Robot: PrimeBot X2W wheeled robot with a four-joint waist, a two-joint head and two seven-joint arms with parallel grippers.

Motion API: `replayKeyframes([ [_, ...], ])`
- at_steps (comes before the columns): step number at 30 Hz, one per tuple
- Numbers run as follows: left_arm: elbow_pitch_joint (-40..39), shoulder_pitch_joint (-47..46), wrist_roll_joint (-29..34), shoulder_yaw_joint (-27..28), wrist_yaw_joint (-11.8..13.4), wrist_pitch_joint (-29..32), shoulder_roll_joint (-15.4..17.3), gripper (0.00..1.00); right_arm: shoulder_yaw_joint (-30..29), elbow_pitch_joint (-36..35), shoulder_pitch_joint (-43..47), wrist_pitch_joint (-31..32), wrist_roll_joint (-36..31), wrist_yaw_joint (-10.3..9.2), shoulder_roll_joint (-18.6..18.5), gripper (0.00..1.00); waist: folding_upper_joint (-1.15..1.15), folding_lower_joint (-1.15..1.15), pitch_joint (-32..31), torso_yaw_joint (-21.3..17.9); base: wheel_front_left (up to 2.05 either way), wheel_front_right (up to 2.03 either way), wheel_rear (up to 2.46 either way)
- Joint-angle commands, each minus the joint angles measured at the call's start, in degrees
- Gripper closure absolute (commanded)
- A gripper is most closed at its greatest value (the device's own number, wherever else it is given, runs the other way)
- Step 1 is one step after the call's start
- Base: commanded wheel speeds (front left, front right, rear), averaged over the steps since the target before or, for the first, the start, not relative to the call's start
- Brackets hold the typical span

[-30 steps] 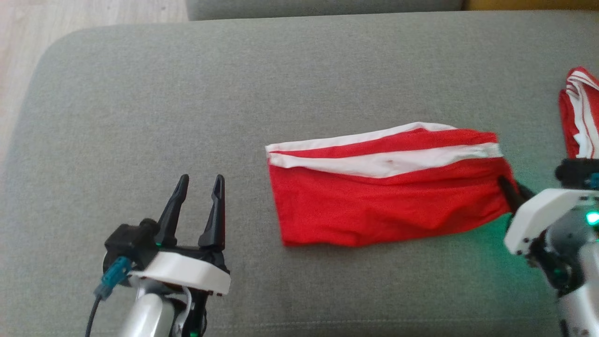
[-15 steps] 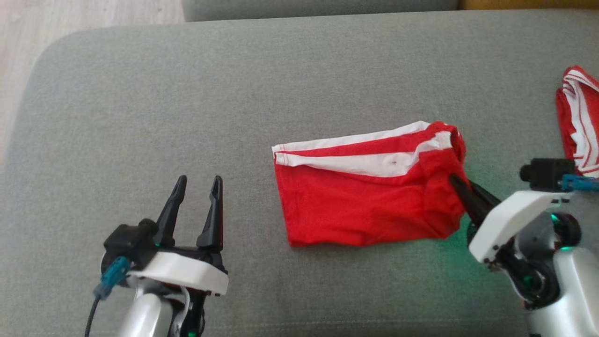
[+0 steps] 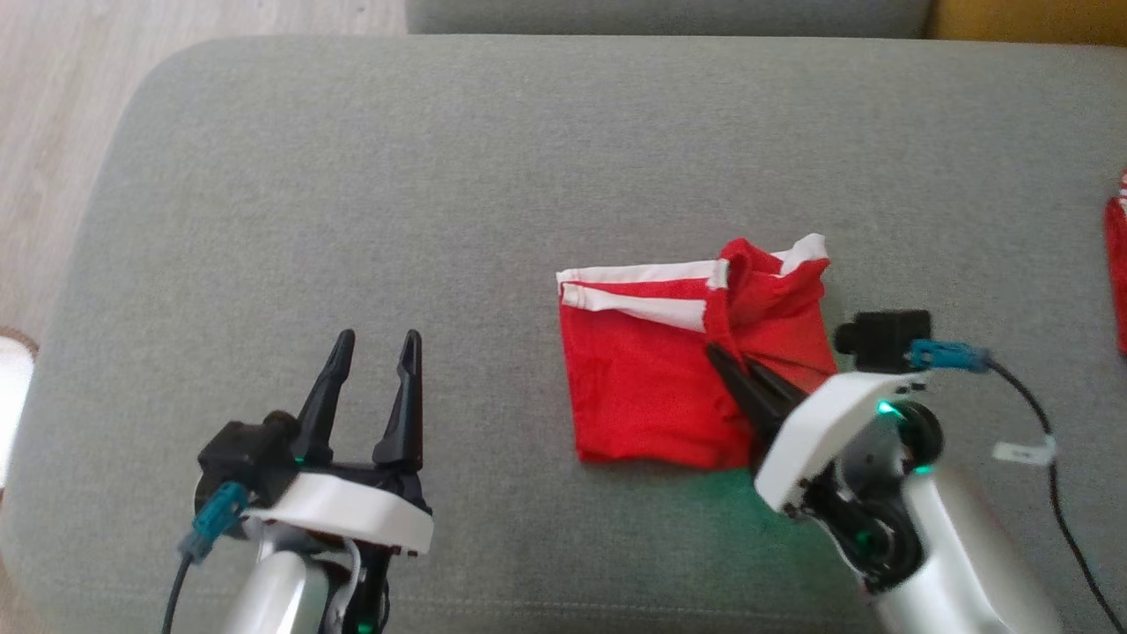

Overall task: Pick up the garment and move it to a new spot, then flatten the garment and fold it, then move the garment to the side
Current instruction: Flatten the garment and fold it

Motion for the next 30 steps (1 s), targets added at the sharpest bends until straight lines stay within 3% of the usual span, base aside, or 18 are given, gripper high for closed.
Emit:
replayKeyframes([
  [1,-1.9,-2.5,0.6,2.1,-0.3,-0.7,-0.1,0.00,2.3,-0.1,-4.1,-1.6,-0.6,0.37,1.0,1.00,0.00,0.00,0.4,0.9,0.00,0.00,0.00],
  [12,-1.6,-3.2,0.4,1.8,-0.5,-0.7,-0.8,0.00,11.9,11.2,-10.6,-7.2,1.9,0.37,1.7,1.00,0.00,0.00,1.4,4.6,0.00,0.00,0.00],
  [22,-1.4,-3.0,0.5,2.3,-0.5,-0.7,-1.0,0.00,17.4,18.2,-13.8,-11.5,2.8,0.37,1.8,1.00,0.00,0.00,1.1,5.0,0.00,0.00,0.00],
  [23,-1.3,-3.0,0.5,2.3,-0.5,-0.7,-1.0,0.00,18.0,18.9,-14.1,-12.0,2.9,0.37,1.8,0.84,0.00,0.00,1.0,4.9,0.00,0.00,0.00],
  [24,-1.2,-3.0,0.5,2.3,-0.5,-0.7,-1.0,0.00,18.5,19.5,-14.4,-12.5,3.1,0.37,1.8,0.54,0.00,0.00,1.0,4.8,0.00,0.00,0.00],
  [25,-1.1,-3.0,0.6,2.2,-0.5,-0.7,-1.0,0.00,19.0,20.1,-14.7,-13.0,3.4,0.37,1.8,0.00,0.00,0.00,0.9,4.7,0.00,0.00,0.00],
  [30,-0.9,-2.9,0.7,2.2,-0.6,-0.7,-1.1,0.00,21.2,21.1,-15.7,-16.6,4.3,0.37,1.8,0.00,0.00,0.00,0.5,4.0,0.00,0.00,0.00],
])
